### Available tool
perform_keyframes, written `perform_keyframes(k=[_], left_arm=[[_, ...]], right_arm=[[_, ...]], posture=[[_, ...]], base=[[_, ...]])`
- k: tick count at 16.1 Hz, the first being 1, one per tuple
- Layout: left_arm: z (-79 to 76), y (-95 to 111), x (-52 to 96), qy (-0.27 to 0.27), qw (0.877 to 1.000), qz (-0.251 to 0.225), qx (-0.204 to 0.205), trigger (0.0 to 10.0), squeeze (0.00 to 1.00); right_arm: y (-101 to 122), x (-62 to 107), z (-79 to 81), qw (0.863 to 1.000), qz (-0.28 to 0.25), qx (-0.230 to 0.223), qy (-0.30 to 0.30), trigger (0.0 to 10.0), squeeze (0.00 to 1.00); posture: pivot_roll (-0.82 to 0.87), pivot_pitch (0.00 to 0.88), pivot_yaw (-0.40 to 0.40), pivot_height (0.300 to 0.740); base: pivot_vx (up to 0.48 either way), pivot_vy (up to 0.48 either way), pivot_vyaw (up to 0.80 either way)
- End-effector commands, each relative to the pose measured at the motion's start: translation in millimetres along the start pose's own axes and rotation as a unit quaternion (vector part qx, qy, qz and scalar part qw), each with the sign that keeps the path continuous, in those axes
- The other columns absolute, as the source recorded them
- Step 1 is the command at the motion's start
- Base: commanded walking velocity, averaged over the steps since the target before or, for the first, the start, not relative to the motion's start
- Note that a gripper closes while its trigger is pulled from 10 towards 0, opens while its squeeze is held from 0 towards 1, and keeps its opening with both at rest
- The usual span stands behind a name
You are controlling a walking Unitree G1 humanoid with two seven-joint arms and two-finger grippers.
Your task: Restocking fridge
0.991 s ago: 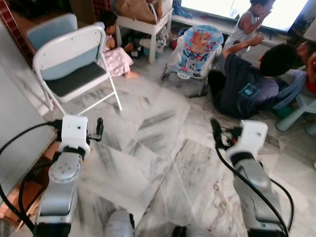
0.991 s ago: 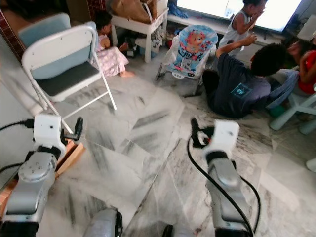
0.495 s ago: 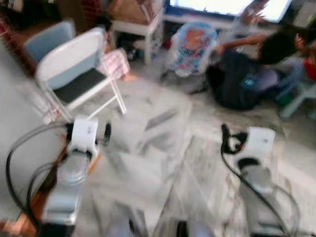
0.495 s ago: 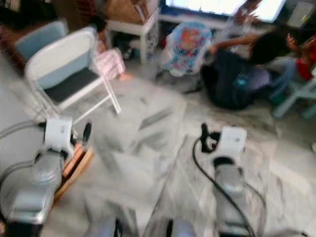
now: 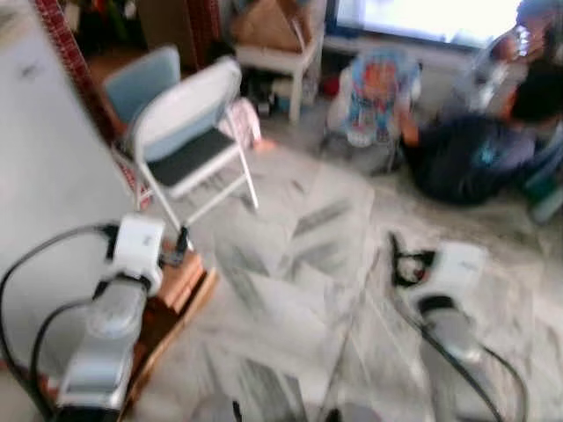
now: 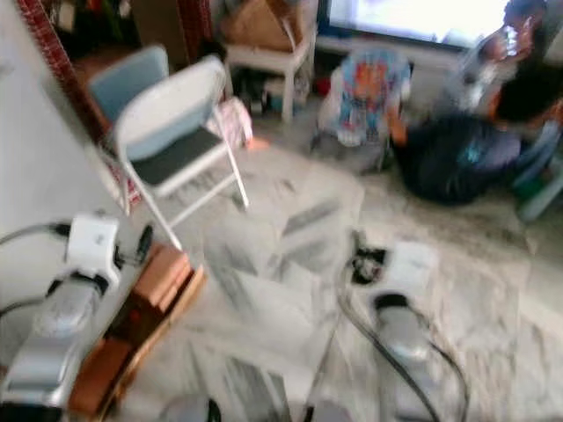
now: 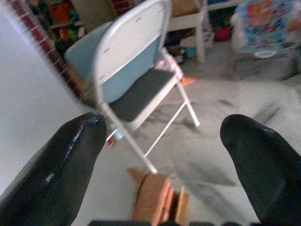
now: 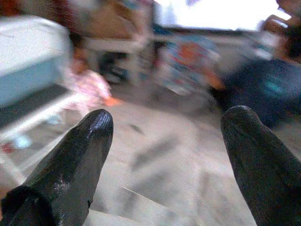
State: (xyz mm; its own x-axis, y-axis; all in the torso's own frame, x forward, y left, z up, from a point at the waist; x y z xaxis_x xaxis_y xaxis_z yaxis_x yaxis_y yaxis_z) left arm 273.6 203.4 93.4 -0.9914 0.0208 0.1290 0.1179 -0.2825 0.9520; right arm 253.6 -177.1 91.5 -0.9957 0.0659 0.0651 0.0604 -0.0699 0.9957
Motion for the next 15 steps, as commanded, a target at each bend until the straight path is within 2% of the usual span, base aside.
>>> perform_keyframes(k=[1,2,4,6,8,10,13,15], left_arm=[[-6.5,-1.2,-1.1,-0.009,1.0,-0.003,0.009,10.0,0.0],[-6.9,1.2,-1.6,-0.001,1.0,-0.017,0.008,10.0,0.0],[-7.1,3.3,-5.7,0.012,0.999,-0.022,0.021,10.0,0.0],[-7.8,6.7,-8.7,0.013,0.999,-0.032,0.01,10.0,0.0],[-6.8,7.4,-8.7,0.013,0.999,-0.037,0.005,10.0,0.0],[-4.0,9.3,-8.4,0.016,0.999,-0.047,-0.002,10.0,0.0],[-6.1,2.6,-7.2,0.01,1.0,-0.028,0.007,10.0,0.0],[-2.6,-9.9,-0.1,0.014,1.0,-0.004,0.012,10.0,0.0]], right_arm=[[-3.5,0.2,-12.4,1.0,0.005,0.02,-0.015,10.0,0.0],[-5.9,-2.4,-19.6,0.998,0.01,0.046,-0.04,10.0,0.0],[-3.5,-5.7,-20.1,0.999,0.002,0.042,-0.034,10.0,0.0],[-7.6,-7.3,-20.2,0.998,0.009,0.054,-0.03,10.0,0.0],[-10.0,-9.3,-17.4,0.998,0.01,0.05,-0.026,10.0,0.0],[-8.7,-13.0,-6.7,0.998,0.001,0.059,-0.006,10.0,0.0],[-7.9,-13.4,-7.0,0.999,-0.008,0.032,-0.009,10.0,0.0],[-9.8,-9.7,-10.3,0.999,-0.006,0.039,-0.012,10.0,0.0]], posture=[[0.06,0.039,-0.01,0.74],[0.06,0.012,-0.03,0.74],[0.07,0.0,-0.055,0.74],[0.08,0.0,-0.067,0.74],[0.09,0.0,-0.079,0.74],[0.08,0.0,-0.055,0.74],[0.08,0.012,-0.03,0.74],[0.08,0.023,-0.022,0.74]], base=[[0.0,0.0,0.0],[0.0,0.0,0.0],[0.0,0.0,0.0],[0.0,0.0,0.0],[0.0,0.0,0.0],[0.0,0.0,0.0],[0.0,0.0,0.0],[0.0,0.0,0.0]])
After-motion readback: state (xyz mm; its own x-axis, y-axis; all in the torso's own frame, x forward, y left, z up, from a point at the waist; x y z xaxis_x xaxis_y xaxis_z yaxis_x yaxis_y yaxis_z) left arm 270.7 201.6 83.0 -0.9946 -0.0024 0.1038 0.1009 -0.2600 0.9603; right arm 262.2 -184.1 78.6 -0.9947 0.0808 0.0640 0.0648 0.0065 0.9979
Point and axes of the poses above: a point about 5 cm out from each wrist's last joint towards the gripper, its own x axis pointing back from the gripper into the wrist, its own y axis along the axis of the wrist's last joint, z = x × y, the point moved 1 cm from there along -x, pointing out of the wrist towards the gripper
